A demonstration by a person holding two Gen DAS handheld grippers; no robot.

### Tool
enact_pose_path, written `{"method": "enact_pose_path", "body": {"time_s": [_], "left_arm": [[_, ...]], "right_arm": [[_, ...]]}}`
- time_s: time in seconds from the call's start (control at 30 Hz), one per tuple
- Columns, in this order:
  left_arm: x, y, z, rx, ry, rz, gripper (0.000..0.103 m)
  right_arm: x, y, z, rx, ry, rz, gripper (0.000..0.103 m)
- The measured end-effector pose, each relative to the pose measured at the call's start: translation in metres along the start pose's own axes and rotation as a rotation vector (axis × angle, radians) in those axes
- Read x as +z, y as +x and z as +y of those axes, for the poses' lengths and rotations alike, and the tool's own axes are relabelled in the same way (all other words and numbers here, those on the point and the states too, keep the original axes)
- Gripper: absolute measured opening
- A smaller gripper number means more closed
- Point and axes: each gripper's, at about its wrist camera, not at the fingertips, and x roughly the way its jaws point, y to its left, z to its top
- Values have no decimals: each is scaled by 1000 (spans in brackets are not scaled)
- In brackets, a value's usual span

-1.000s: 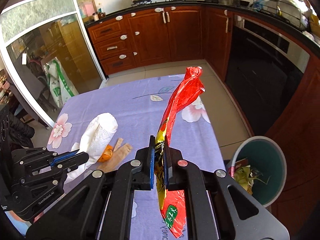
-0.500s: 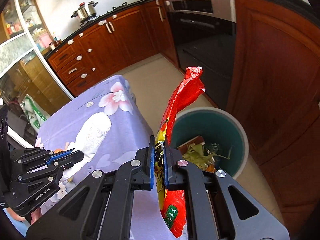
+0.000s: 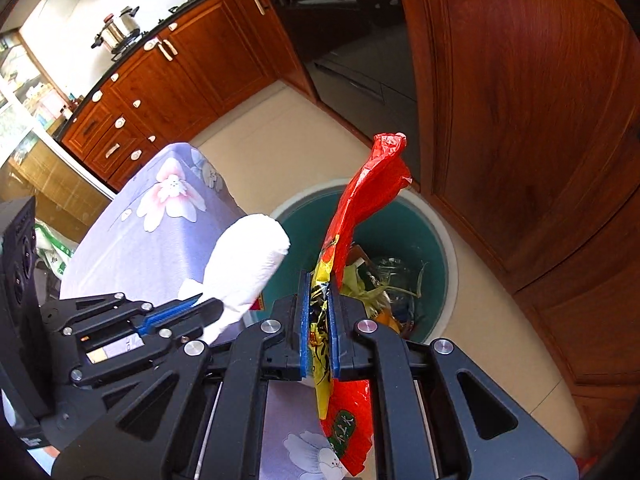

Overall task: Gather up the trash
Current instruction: 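Carry tissue and red bag over the bin and open both tools, then move both tools back over the table toward the paper strip and rind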

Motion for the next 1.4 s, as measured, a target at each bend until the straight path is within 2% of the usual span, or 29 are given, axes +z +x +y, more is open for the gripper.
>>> {"method": "enact_pose_path", "body": {"time_s": [0.37, 0.4, 0.43, 0.47, 0.5, 0.53, 0.6, 0.73, 0.93, 1.2, 1.4], "left_arm": [[11, 30, 7, -15, -1, 34, 7], [11, 31, 7, -19, -1, 36, 8], [11, 32, 7, -25, -2, 40, 18], [12, 31, 6, -27, -1, 39, 28], [13, 30, 6, -18, 1, 29, 58], [12, 28, 5, 4, 1, 9, 75], [11, 23, 4, 37, 7, -26, 79], [12, 17, 7, 29, -1, -23, 85], [7, 3, 12, 23, -26, -39, 93], [-6, -22, 16, 15, -59, -70, 94], [-24, -45, 23, 19, -84, -94, 95]], "right_arm": [[12, 28, 2, -17, 5, 42, 13], [13, 28, 2, -16, 9, 40, 29], [14, 26, 3, -18, 12, 30, 59], [15, 24, 3, -22, 13, 12, 71], [15, 20, 3, -25, 14, -8, 79], [16, 19, 2, -25, 16, -13, 80], [18, 18, 1, -30, 29, -4, 87], [18, 14, 1, -61, 41, 2, 92], [15, 10, 3, -71, 35, 14, 93], [5, -4, 15, -76, 28, 5, 93], [-6, -16, 41, -69, -9, -7, 93]]}}
